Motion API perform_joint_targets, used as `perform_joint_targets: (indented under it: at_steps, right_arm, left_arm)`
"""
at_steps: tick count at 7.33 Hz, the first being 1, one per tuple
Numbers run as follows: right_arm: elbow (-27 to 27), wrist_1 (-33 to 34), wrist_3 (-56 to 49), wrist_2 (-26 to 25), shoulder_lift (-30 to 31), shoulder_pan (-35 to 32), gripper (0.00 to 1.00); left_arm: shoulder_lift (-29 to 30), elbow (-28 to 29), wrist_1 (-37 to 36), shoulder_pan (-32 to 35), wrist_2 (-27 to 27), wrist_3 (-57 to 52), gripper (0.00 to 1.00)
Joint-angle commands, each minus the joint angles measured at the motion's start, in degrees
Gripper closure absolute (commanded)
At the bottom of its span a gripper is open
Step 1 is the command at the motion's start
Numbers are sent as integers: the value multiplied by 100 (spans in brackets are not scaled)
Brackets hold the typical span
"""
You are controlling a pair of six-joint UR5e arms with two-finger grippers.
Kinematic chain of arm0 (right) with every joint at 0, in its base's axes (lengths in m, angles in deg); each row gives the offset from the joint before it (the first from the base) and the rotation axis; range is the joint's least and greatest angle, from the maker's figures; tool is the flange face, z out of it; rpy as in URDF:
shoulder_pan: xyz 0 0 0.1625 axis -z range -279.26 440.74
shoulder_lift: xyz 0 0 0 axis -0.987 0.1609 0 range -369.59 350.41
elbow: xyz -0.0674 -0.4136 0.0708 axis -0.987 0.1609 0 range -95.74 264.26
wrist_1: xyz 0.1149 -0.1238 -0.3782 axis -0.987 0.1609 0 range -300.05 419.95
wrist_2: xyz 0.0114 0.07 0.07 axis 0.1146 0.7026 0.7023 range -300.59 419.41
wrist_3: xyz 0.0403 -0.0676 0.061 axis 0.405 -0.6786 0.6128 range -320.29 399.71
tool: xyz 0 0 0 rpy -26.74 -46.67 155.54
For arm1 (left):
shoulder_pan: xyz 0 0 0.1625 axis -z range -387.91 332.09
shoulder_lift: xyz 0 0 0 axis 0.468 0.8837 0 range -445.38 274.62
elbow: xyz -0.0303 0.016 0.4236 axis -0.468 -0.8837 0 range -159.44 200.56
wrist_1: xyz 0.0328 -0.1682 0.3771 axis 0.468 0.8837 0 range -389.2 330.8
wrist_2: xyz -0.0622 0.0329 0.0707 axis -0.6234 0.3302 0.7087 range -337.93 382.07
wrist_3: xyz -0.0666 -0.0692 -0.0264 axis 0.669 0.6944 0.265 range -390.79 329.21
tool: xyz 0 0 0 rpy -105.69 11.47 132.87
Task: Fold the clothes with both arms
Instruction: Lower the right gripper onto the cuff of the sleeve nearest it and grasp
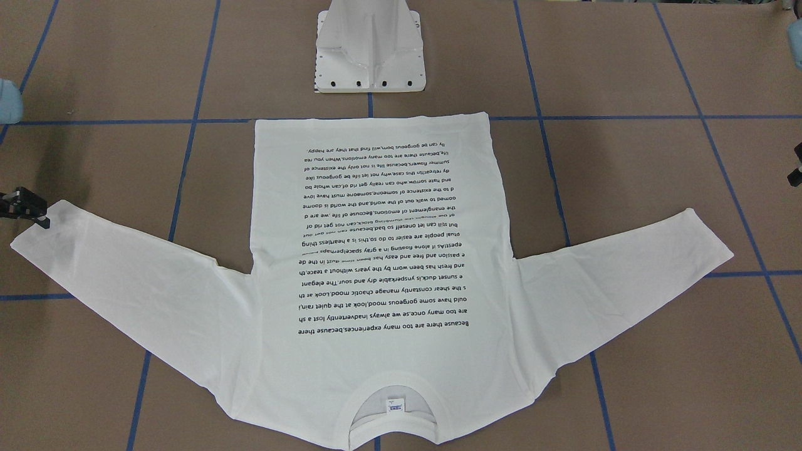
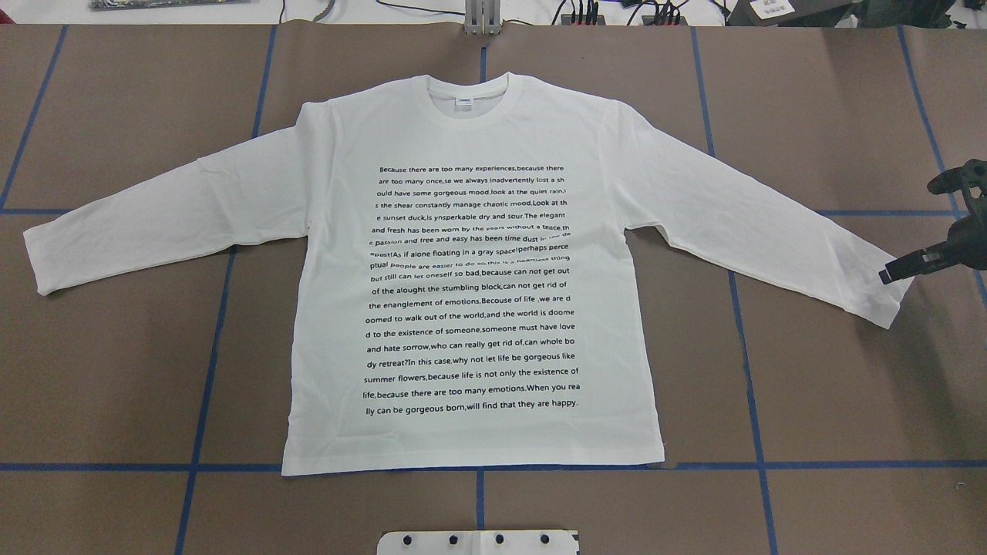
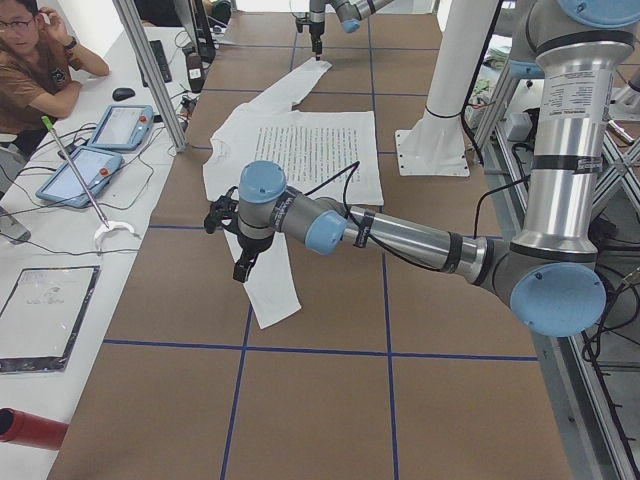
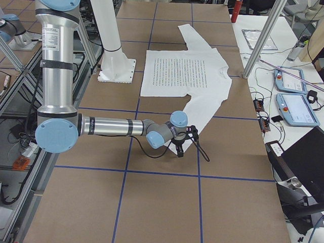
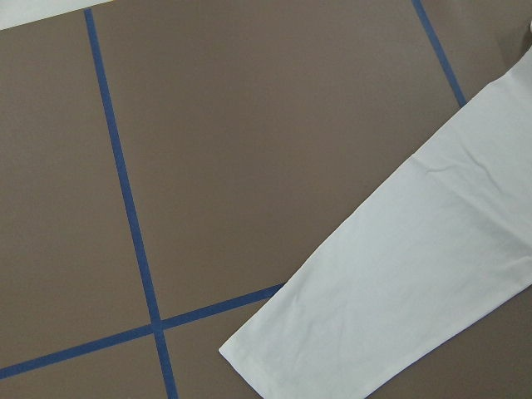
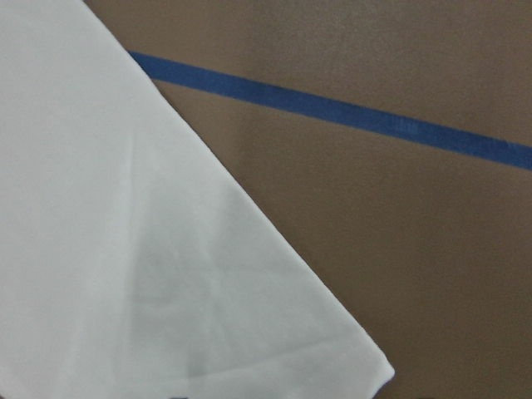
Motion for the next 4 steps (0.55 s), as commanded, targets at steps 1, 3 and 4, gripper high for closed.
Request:
perform_joint_targets:
  at_steps: [1,3,4]
  right_arm:
    - [151,16,1,38,-15,40,10]
    - [205,24,1,47,-24,66,13]
    - [266,24,1,55,-67,93,20]
  left_arm:
    - [0,-53,-9,9,-5,4,0]
    - [0,-54,0,0,-5,4,0]
    - [0,-62,0,0,-5,4,0]
